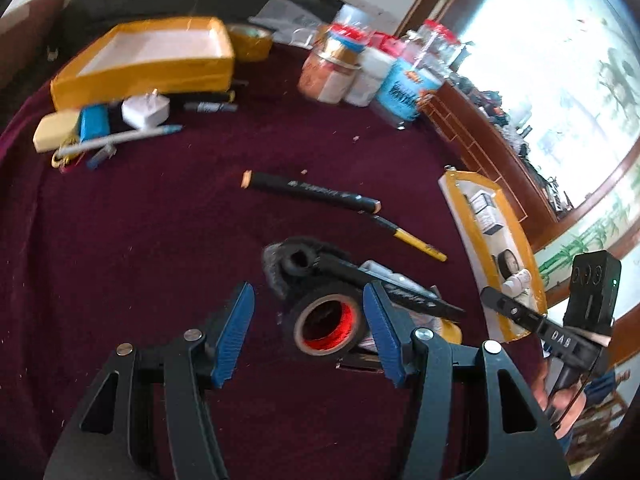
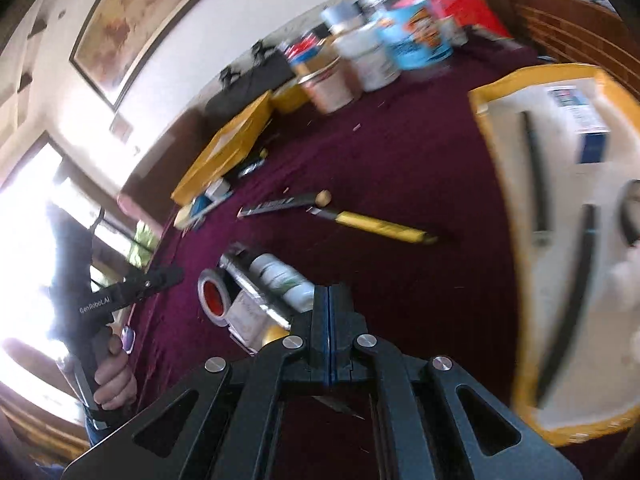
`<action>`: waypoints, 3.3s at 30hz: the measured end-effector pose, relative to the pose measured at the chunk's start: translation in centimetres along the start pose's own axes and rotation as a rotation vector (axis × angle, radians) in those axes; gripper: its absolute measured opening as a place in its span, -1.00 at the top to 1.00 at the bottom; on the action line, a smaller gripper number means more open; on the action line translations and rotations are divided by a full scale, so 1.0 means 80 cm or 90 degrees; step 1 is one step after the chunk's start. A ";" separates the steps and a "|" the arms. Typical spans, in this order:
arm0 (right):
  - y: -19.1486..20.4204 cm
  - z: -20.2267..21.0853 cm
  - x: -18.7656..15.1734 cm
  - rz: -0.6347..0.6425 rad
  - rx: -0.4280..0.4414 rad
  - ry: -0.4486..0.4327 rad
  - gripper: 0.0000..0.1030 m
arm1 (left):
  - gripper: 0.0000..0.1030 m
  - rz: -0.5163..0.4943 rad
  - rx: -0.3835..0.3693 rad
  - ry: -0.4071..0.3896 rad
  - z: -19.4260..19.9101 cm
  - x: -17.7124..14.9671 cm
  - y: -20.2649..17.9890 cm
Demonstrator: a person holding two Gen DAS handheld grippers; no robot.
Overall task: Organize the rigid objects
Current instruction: 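Withdraw both open tools from the tray back to the item pile, then close the left tool on the white medicine packet while the right tool grasps the yellow round container, then lift the white packet with the left tool while the right tool holds the yellow container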
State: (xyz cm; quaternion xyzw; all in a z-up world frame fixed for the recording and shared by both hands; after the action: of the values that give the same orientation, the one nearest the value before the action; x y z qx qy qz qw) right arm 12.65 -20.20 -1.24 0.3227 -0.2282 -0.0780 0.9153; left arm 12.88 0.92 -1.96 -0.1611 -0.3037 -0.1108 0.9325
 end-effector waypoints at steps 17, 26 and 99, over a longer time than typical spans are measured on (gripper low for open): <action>0.018 -0.035 -0.100 0.031 0.019 0.104 0.94 | -0.08 0.029 -0.016 0.024 0.003 -0.010 0.009; 0.046 -0.003 -0.118 0.122 0.032 0.076 -0.09 | -0.08 0.019 -0.010 0.031 0.000 -0.014 0.008; -0.010 0.025 -0.107 0.109 -0.007 -0.033 0.14 | 0.38 -0.042 0.101 0.038 0.027 -0.134 -0.024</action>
State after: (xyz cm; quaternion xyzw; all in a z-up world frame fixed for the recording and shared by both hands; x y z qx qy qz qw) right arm 4.12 -19.43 -3.48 0.2948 -0.2779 -0.0087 0.9142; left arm 2.68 1.13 -6.34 -0.0732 -0.2892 -0.1221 0.9466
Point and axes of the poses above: each gripper's, at about its wrist camera, not at the fingertips, and z roughly against the way its jaws point, y to its left, x to its top, the point moved 8 cm from there along -z, roughly the way its jaws point, and after that the axes turned 15 degrees about -z, right-handed, at the moved point
